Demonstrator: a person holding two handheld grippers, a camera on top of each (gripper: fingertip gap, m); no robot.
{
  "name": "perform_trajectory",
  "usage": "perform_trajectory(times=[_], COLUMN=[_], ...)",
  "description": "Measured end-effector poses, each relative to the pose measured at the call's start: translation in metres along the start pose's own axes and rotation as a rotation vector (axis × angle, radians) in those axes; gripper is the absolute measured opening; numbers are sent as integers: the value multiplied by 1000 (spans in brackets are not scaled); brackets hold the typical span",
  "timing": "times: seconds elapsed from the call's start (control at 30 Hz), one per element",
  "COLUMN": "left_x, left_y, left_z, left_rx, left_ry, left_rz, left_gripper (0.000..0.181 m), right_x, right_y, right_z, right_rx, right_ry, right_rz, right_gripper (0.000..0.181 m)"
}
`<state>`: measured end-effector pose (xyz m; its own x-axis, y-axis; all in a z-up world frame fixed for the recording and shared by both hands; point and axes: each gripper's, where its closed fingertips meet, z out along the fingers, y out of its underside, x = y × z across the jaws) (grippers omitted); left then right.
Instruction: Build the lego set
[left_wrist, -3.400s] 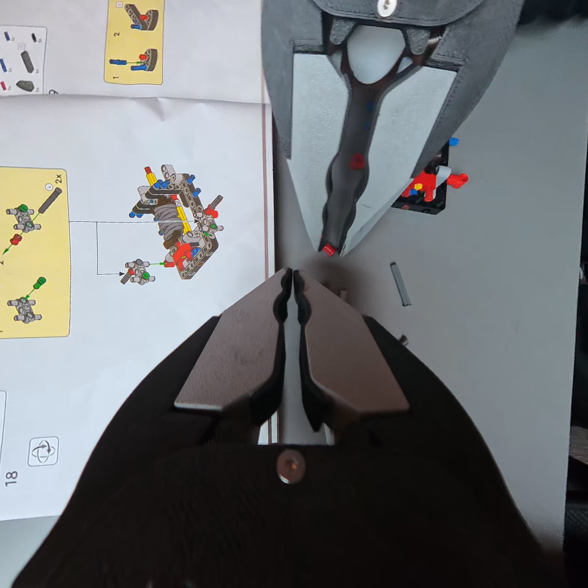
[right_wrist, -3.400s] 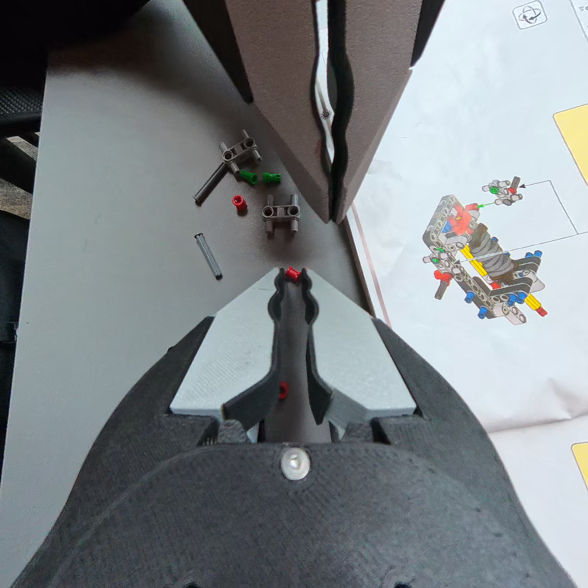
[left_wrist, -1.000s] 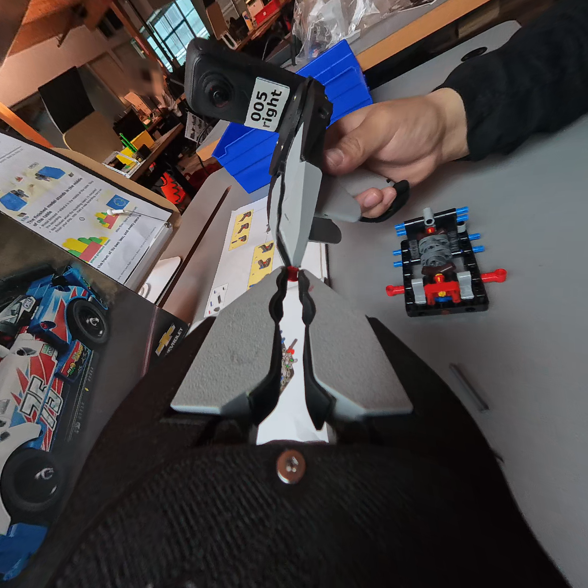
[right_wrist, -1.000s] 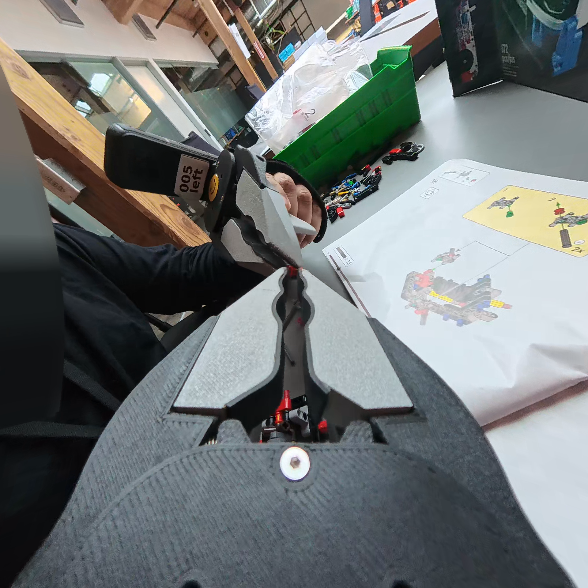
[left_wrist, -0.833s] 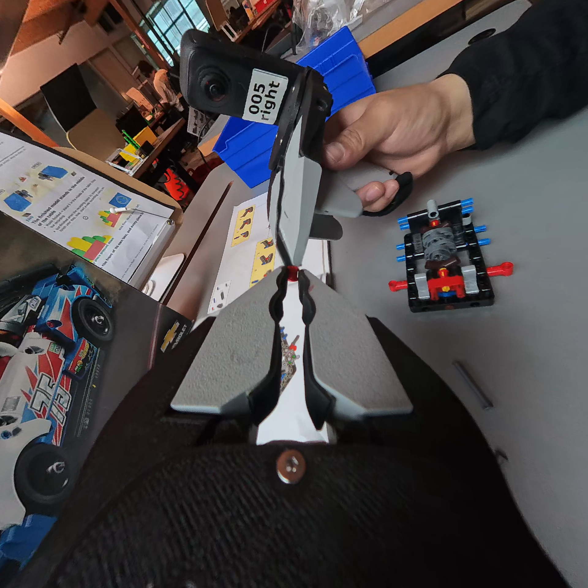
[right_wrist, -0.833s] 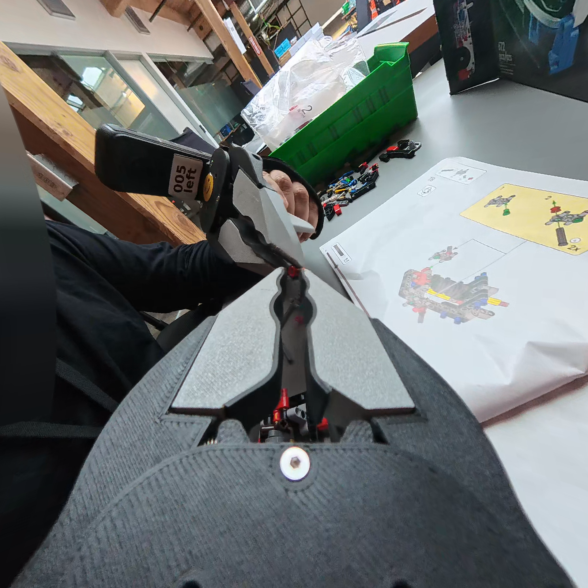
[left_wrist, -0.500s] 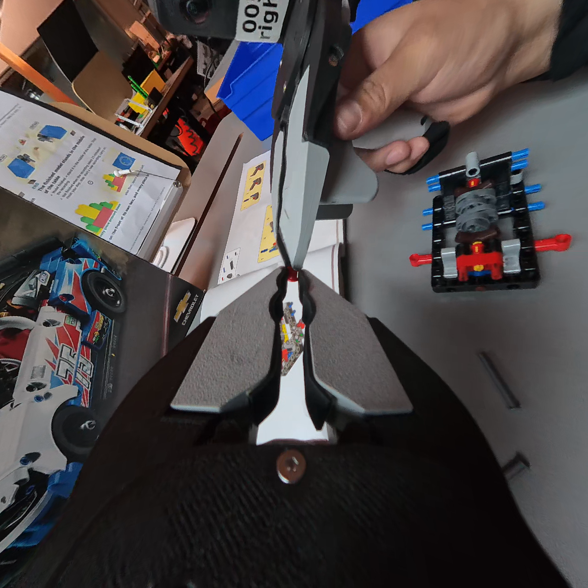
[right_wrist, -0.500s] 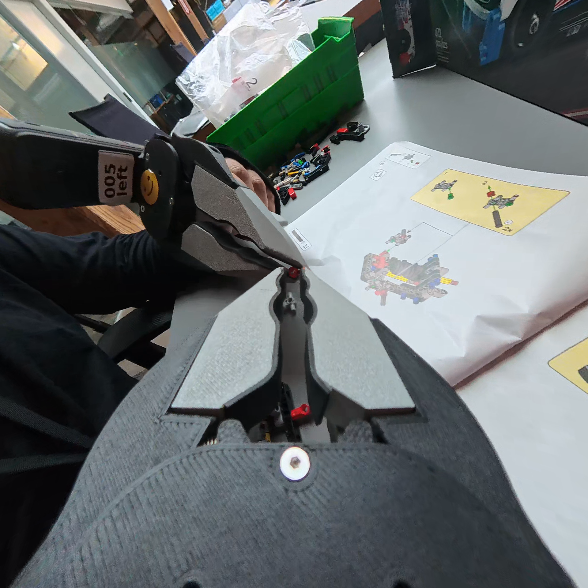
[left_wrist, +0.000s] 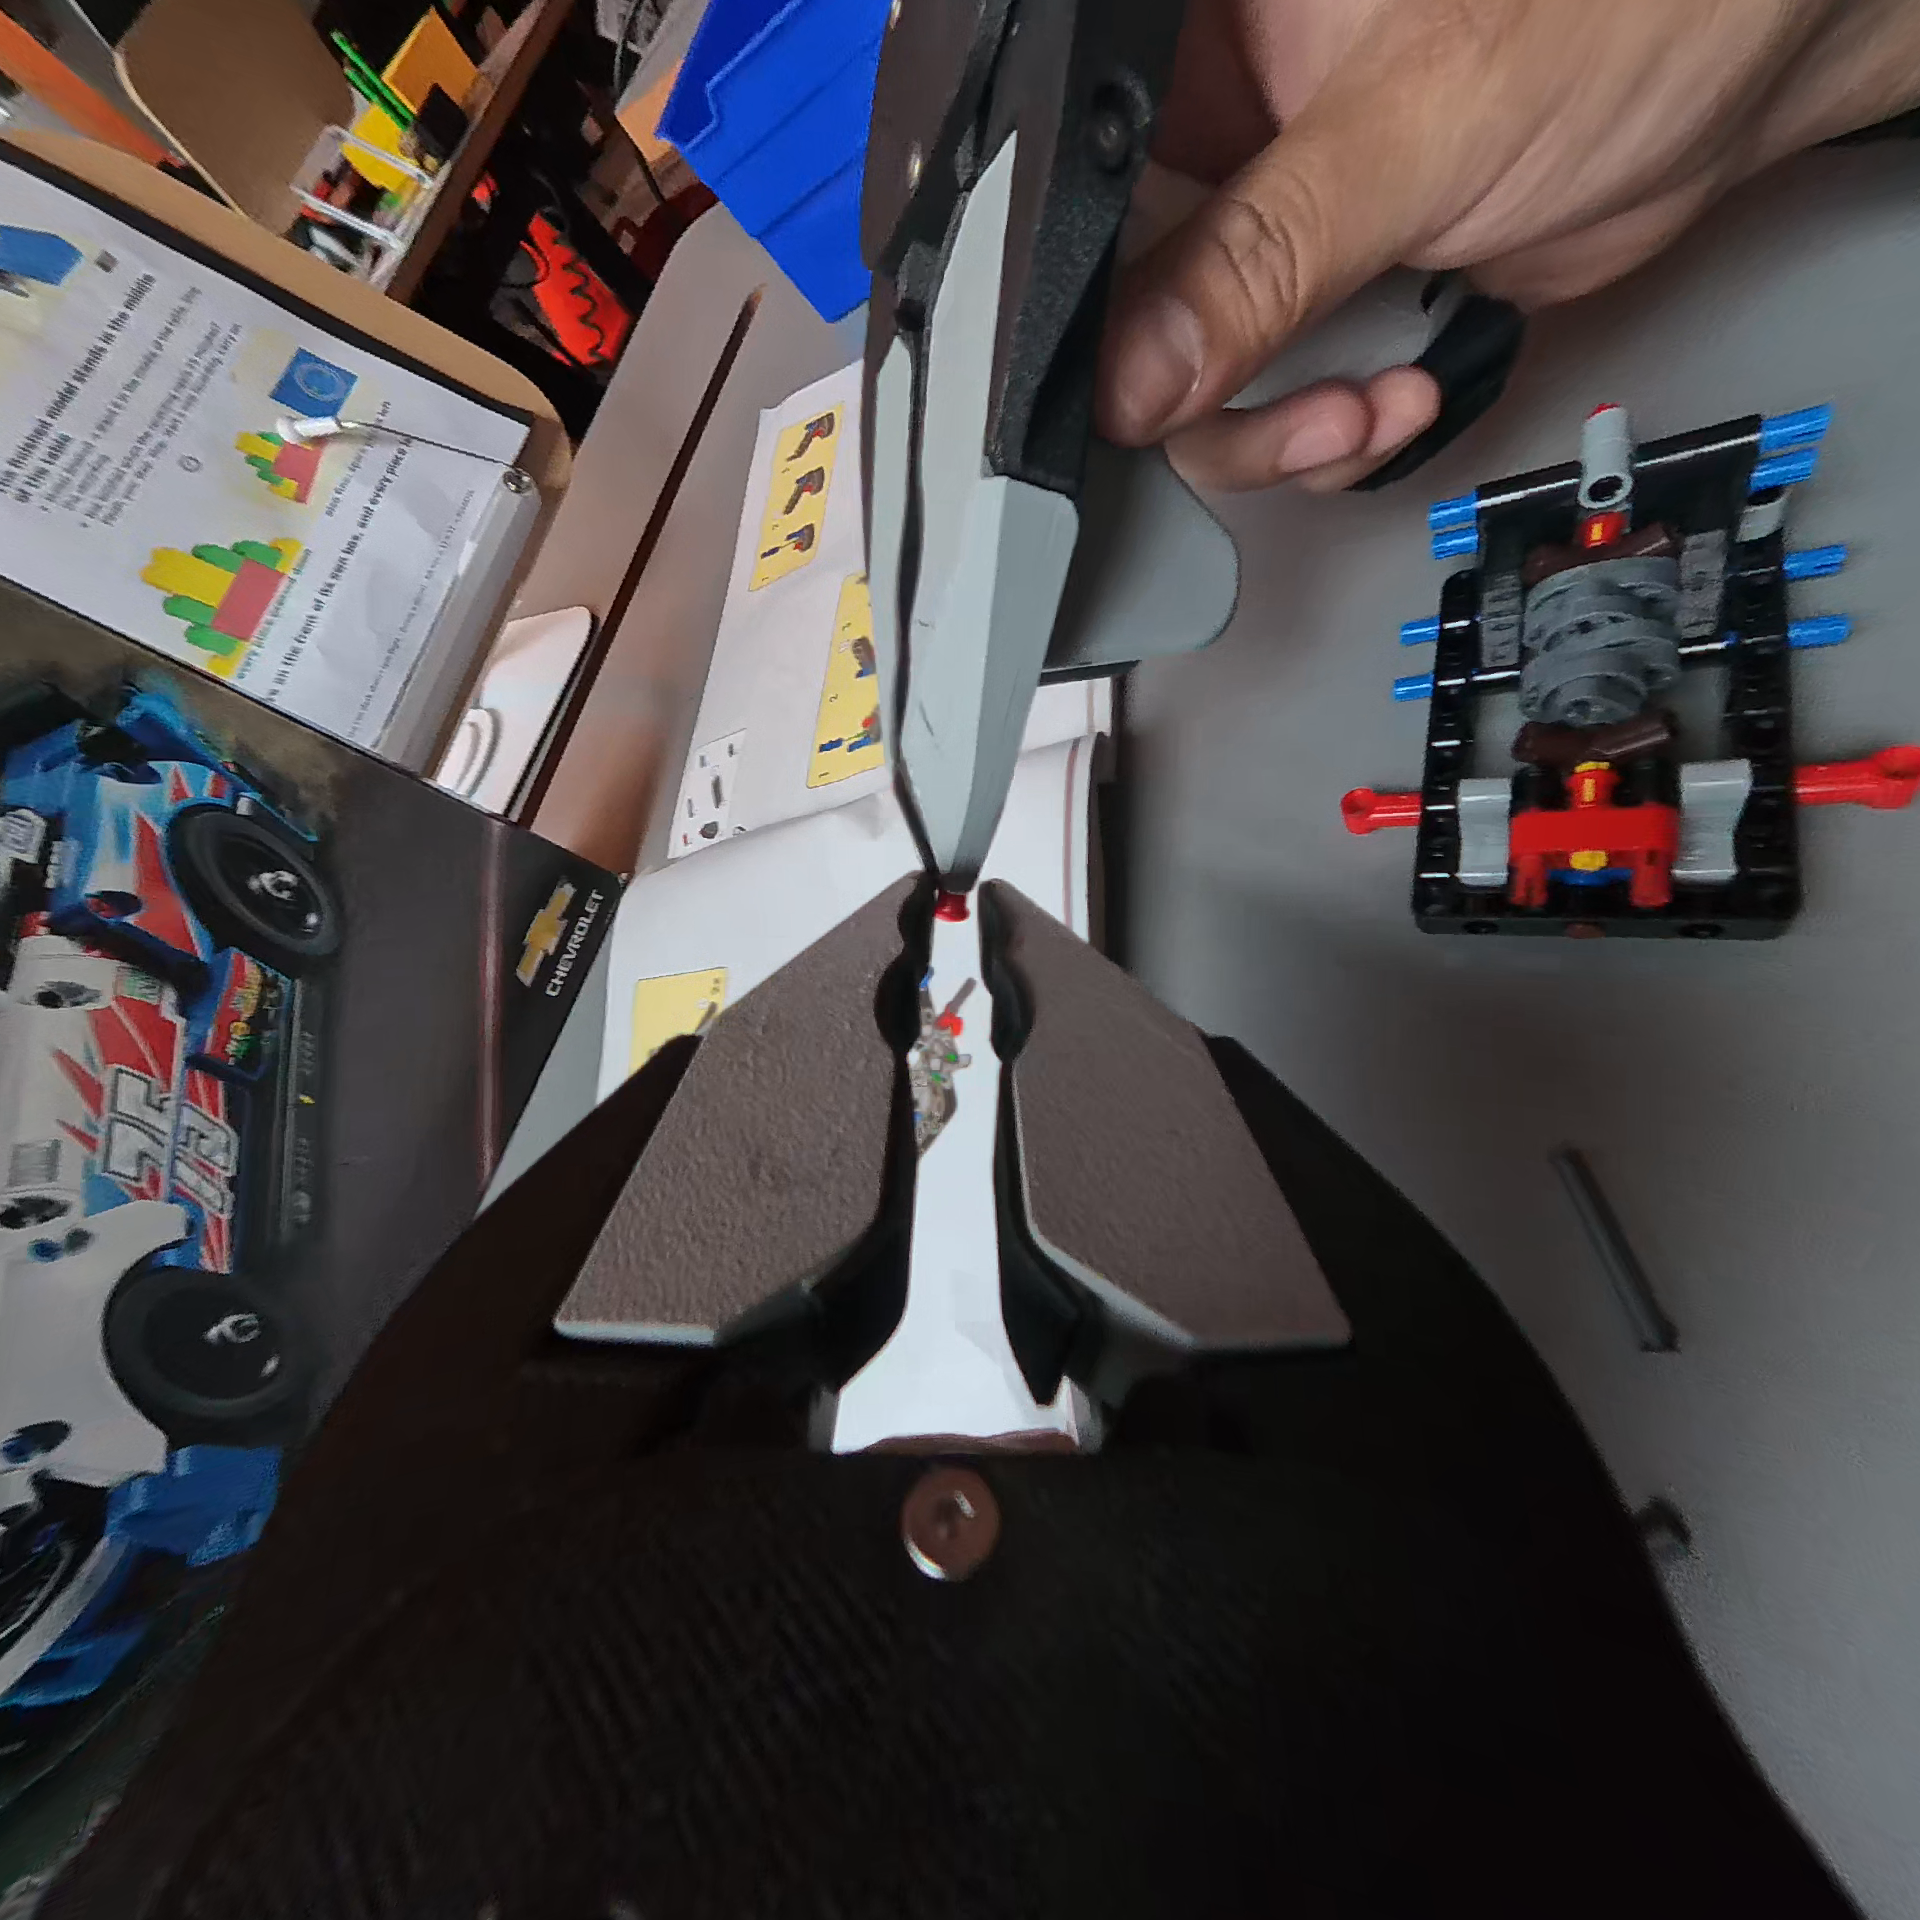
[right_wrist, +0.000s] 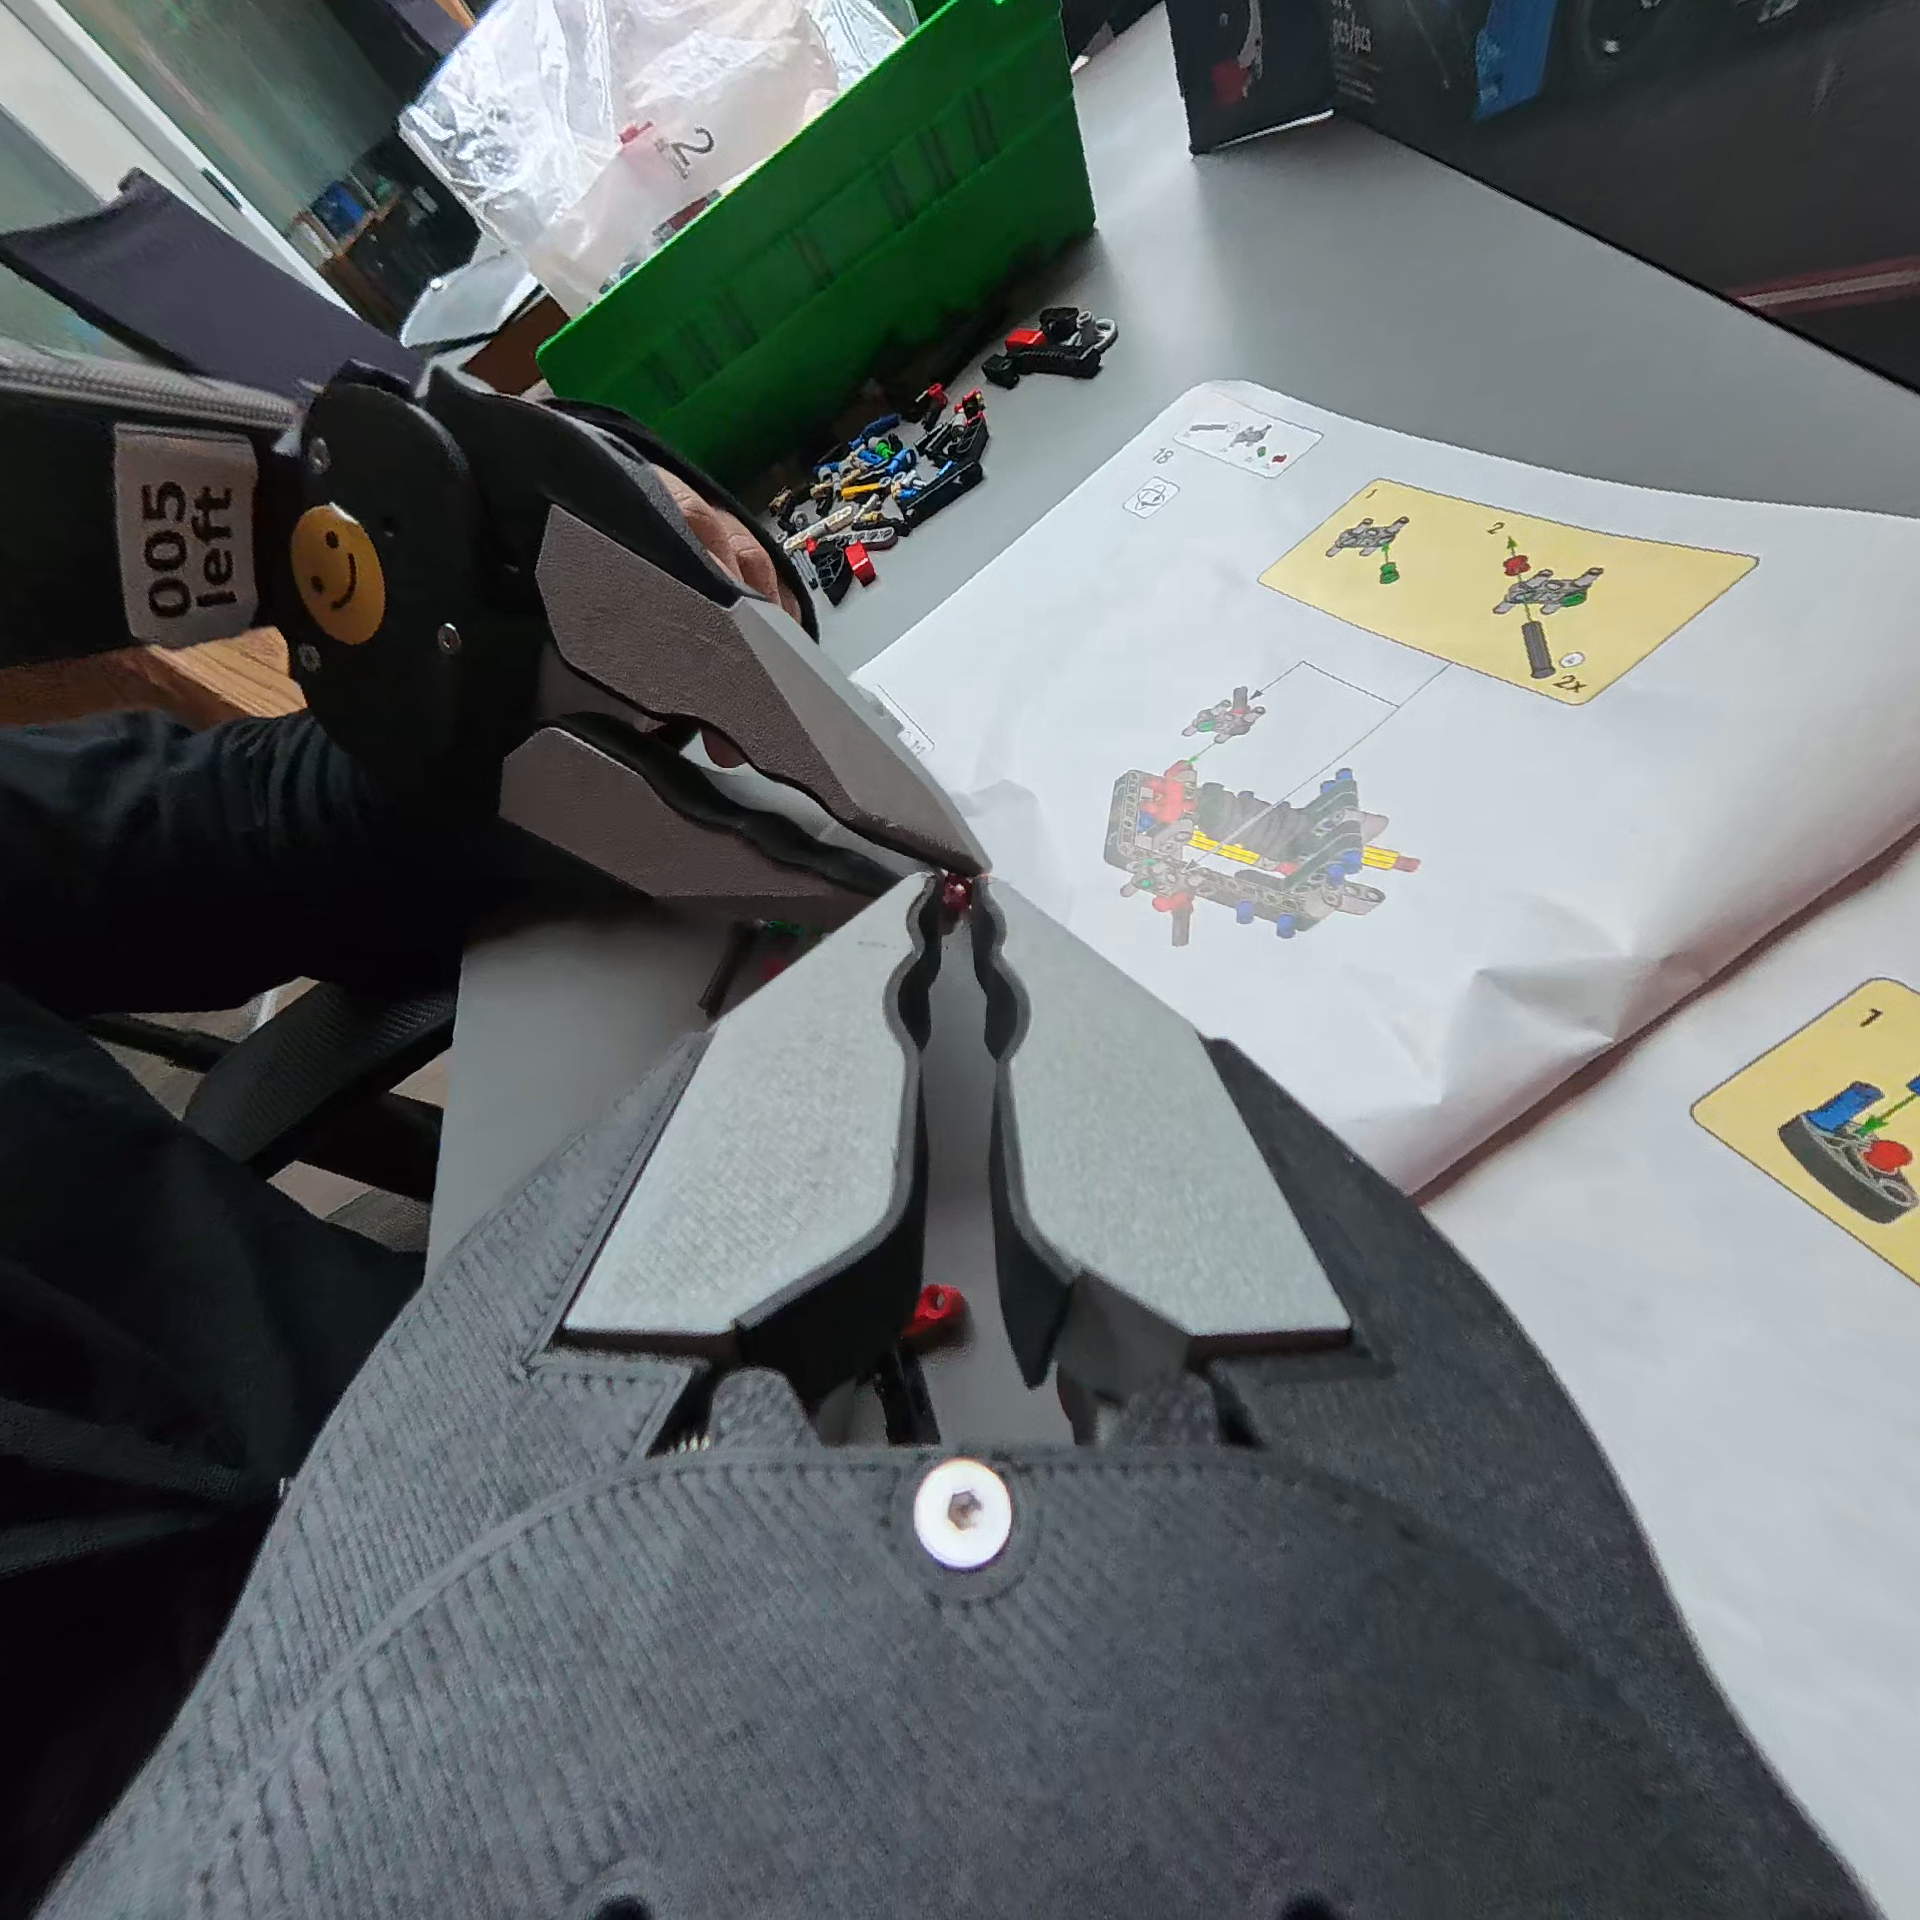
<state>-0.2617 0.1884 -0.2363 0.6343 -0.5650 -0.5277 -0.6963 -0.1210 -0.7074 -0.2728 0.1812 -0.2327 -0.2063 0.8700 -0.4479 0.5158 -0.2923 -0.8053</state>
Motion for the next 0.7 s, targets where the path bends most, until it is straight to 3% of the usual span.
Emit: perform_trajectory(times=[0.1, 0.3, 0.5, 0.6, 0.7], left_x=[10, 22, -34, -74, -82], left_y=[0, -7, -5, 33, 62], left_z=[-2, -38, -47, -37, -30], left_rx=[17, 125, 196, 35, -89], left_ry=[103, 308, 154, -49, -86], left_rz=[-55, -60, -263, -406, -518], left_gripper=[21, 30, 21, 21, 20], right_x=[1, -14, -30, -37, -39], right_y=[5, 26, 55, 68, 81], right_z=[1, 7, 25, 36, 43], right_rx=[-36, -238, -526, -608, -691], right_ry=[4, 0, 102, 93, 106], right_rz=[-13, -142, -332, -348, -374], right_gripper=[2, 2, 2, 2, 2])
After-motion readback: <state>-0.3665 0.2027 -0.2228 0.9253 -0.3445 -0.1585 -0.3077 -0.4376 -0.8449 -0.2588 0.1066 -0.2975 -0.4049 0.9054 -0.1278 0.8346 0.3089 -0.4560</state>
